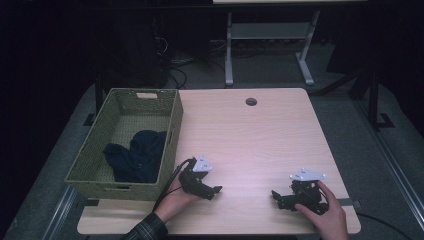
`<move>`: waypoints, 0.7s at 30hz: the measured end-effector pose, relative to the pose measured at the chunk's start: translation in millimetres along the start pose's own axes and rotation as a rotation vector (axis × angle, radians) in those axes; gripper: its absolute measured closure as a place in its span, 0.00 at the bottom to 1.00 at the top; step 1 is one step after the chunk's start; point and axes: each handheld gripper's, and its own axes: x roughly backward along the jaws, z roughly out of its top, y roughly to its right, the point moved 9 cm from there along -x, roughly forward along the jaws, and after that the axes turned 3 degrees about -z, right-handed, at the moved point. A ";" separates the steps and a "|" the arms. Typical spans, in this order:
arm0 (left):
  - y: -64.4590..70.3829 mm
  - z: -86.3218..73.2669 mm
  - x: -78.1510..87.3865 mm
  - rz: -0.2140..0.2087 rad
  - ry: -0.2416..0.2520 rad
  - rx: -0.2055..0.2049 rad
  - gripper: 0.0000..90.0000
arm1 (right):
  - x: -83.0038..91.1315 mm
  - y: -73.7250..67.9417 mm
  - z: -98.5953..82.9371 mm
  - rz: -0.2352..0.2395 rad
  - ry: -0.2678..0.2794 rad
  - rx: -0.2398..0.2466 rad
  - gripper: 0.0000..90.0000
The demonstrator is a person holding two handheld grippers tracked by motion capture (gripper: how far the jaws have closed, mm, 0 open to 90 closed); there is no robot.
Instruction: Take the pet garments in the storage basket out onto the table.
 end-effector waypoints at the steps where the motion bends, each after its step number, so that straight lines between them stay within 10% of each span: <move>1: 0.0 0.0 0.0 0.000 0.000 0.000 0.15 | 0.0 0.0 0.0 0.000 0.000 0.000 0.00; 21: -4.2 13.2 9.3 0.019 0.006 -0.007 0.15 | 0.1 0.0 0.0 0.001 0.000 0.000 0.00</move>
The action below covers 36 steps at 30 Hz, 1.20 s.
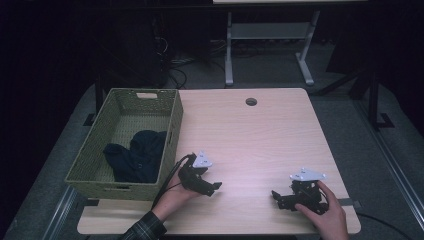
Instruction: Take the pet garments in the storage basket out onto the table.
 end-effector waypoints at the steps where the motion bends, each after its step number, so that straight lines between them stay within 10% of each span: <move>1: -0.5 0.5 0.7 0.001 0.001 0.002 0.15 | 0.0 0.0 0.0 0.000 0.000 0.000 0.00; 36: -5.9 28.7 25.7 0.016 0.001 0.016 0.15 | 0.1 0.0 0.0 0.001 0.000 0.001 0.00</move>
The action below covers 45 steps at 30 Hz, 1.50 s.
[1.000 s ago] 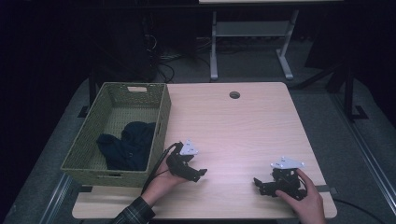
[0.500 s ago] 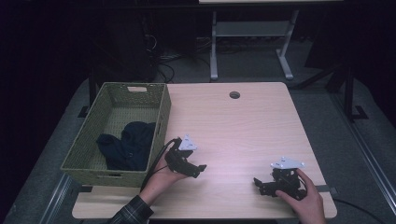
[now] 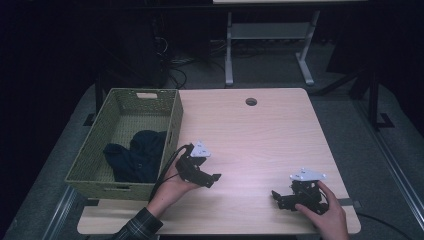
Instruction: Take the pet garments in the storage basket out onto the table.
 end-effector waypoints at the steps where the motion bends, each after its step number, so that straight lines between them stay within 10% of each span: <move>1: -0.5 0.9 1.2 -0.001 -0.002 -0.005 0.15 | 0.1 0.0 0.0 0.000 0.000 0.001 0.00; 29: -9.1 35.0 43.6 -0.071 0.045 0.015 0.15 | 0.2 0.2 -0.2 0.001 0.001 0.004 0.00; 45: -39.0 30.3 85.8 -0.035 0.066 0.059 0.15 | 0.4 0.4 -0.5 0.003 0.000 0.010 0.00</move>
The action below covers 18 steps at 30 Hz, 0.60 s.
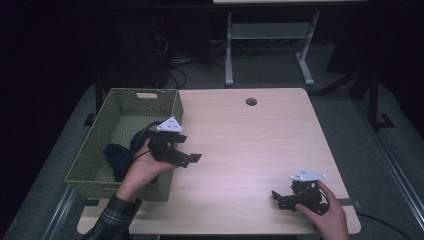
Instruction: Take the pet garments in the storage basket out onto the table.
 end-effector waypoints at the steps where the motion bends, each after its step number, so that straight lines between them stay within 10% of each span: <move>1: -2.0 -1.0 2.9 0.002 -0.004 0.002 0.15 | 0.0 0.0 0.0 0.000 0.000 0.001 0.00; 18: -30.5 -15.0 32.0 0.069 -0.005 0.039 0.16 | 0.3 0.0 -0.4 0.001 0.000 0.001 0.00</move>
